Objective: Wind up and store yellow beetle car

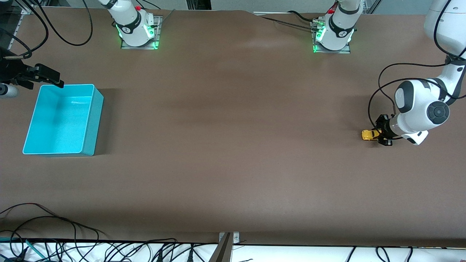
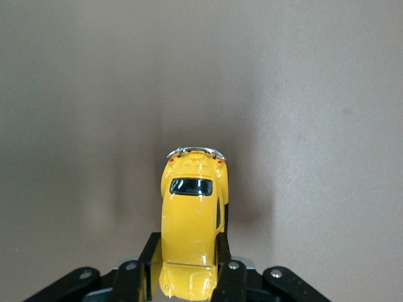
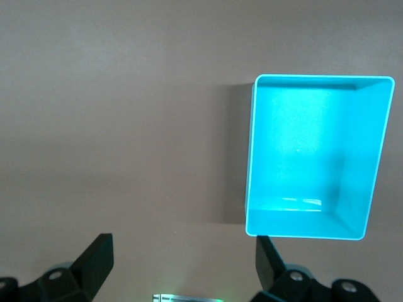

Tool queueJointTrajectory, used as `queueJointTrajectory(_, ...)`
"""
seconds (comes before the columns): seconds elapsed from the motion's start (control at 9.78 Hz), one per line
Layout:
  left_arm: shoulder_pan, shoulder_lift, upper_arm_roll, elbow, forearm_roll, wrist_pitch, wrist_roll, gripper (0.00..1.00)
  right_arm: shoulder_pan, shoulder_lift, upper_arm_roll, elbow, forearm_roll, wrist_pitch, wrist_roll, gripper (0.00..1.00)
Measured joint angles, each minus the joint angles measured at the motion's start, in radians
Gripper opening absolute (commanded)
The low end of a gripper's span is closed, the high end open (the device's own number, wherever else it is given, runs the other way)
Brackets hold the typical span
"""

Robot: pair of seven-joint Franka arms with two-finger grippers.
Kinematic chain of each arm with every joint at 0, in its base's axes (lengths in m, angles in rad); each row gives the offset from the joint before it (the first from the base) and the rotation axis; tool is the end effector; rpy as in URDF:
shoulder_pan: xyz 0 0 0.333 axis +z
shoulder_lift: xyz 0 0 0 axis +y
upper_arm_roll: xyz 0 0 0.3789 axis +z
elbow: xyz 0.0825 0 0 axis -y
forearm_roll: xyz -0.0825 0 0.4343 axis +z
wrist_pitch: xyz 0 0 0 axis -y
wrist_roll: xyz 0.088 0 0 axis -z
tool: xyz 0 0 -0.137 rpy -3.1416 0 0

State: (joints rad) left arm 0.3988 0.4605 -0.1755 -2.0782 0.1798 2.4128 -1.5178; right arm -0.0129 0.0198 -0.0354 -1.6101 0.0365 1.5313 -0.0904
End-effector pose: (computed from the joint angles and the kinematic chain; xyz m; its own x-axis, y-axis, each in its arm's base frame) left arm 0.6114 0.1431 0.1820 -0.0413 0.9990 0.0195 0.9922 0.0433 -0.1168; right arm 0.6020 -0.0238 0.6220 0.9945 0.0436 -0.0948 0.0396 -0.9982 -0.0445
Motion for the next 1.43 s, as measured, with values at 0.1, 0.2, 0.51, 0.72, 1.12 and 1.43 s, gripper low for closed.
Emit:
queueJointTrajectory(0.1, 0.008, 0.002, 0.000, 0.004, 0.000, 0.000, 0.016, 0.00, 0.000, 0.000, 0.000, 0.000, 0.001, 0.000, 0.000, 1.00)
queueJointTrajectory(0.2, 0.010, 0.003, 0.000, 0.006, 0.000, 0.000, 0.026, 0.00, 0.000, 0.000, 0.000, 0.000, 0.002, 0.000, 0.000, 1.00)
queueJointTrajectory(0.51, 0.011, 0.005, 0.000, 0.008, 0.001, 0.000, 0.055, 0.00, 0.000, 0.002, 0.000, 0.000, 0.002, 0.000, 0.000, 1.00)
queueJointTrajectory(0.72, 0.011, 0.006, 0.000, 0.010, 0.001, 0.000, 0.074, 0.00, 0.000, 0.002, 0.000, 0.000, 0.002, 0.000, 0.000, 1.00)
queueJointTrajectory(1.12, 0.012, 0.006, 0.000, 0.010, 0.001, 0.000, 0.074, 0.09, 0.000, 0.002, 0.000, 0.000, 0.002, 0.000, -0.030, 1.00)
queueJointTrajectory(1.43, 0.019, 0.007, 0.000, 0.013, 0.001, 0.005, 0.074, 1.00, 0.010, 0.013, 0.009, 0.000, 0.002, 0.000, -0.042, 1.00)
